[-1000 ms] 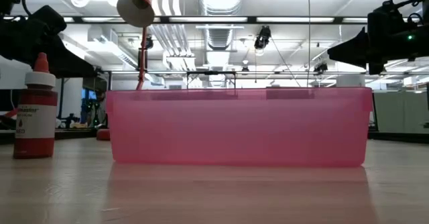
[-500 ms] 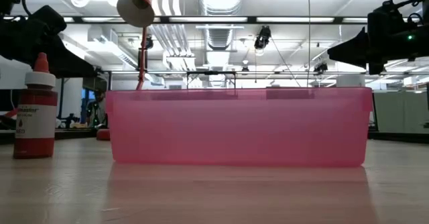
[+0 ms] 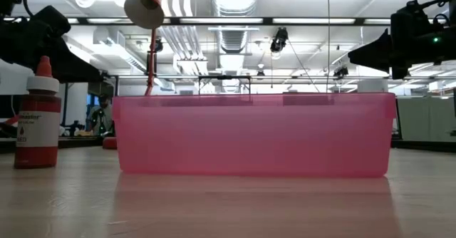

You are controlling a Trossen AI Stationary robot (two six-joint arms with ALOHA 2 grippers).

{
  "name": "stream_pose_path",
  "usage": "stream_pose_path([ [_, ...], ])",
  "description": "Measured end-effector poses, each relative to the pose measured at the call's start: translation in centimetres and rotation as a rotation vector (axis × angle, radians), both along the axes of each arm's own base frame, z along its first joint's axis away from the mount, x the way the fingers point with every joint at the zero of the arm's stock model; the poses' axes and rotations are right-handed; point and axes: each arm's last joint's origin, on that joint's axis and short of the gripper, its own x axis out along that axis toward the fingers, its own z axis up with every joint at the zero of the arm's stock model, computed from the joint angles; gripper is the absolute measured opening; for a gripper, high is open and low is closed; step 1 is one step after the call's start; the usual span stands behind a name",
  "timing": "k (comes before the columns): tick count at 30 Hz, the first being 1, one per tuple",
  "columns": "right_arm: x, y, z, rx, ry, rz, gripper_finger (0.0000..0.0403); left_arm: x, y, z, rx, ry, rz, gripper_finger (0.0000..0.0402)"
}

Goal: Pick & Place food coloring

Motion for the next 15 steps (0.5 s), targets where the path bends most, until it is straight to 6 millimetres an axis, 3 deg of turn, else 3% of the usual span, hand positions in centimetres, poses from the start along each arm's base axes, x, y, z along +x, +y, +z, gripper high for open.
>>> stream_pose_path([
  [6, 0.0, 0.1, 0.4, -0.063, 0.052, 0.048, 0.0147, 0.0, 0.0, 0.0, 0.0, 0.0, 0.001, 0.017],
  [12, -0.1, 0.2, 3.6, 0.006, 0.037, 0.089, 0.0199, 0.0, 0.0, 0.0, 0.0, 0.0, 0.001, 0.017],
  [15, 0.1, 0.2, 6.2, 0.005, 0.026, 0.07, 0.0223, 0.0, 0.0, 0.0, 0.0, 0.0, 0.0, 0.017],
])
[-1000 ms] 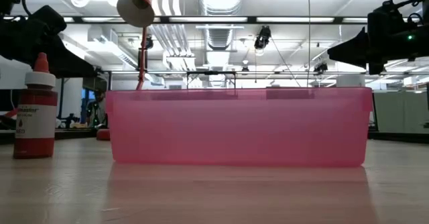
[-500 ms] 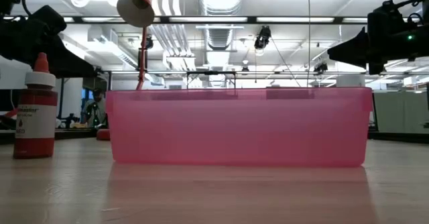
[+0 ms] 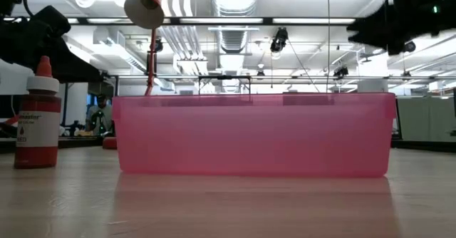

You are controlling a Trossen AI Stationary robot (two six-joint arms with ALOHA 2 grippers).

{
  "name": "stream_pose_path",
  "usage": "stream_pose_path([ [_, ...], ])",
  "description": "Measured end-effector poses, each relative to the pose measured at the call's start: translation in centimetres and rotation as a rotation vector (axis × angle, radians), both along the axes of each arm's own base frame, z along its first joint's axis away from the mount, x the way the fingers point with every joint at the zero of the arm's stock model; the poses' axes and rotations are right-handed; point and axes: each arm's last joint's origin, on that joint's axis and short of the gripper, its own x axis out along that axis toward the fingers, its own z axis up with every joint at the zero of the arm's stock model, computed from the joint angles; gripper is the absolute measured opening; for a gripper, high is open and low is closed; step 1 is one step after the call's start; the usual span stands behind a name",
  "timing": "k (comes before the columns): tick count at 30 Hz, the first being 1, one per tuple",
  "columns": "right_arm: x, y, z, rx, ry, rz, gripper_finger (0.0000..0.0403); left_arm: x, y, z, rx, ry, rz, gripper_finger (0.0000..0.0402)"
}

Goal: Pick & Place food coloring
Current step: Put the small red food coloring bottle in the red bin

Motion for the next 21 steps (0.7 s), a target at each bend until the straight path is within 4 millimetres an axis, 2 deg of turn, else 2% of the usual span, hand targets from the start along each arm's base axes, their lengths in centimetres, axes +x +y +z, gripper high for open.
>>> stream_pose_path([
  [5, 1.0, -0.1, 4.7, -0.014, 0.045, 0.0, 0.0256, 0.0, 0.0, 0.0, 0.0, 0.0, 0.0, 0.017],
  [11, 2.6, -0.3, 9.8, -0.019, 0.192, -0.001, 0.0284, 0.0, 0.0, 0.0, 0.0, 0.001, 0.0, 0.017],
  [15, 3.8, -0.4, 12.2, 0.009, 0.297, -0.021, 0.0298, 0.0, 0.0, 0.0, 0.0, 0.0, 0.0, 0.017],
  [21, 5.2, -0.6, 14.4, 0.195, 0.367, -0.062, 0.0303, 0.0, 0.0, 0.0, 0.0, 0.001, 0.0, 0.017],
])
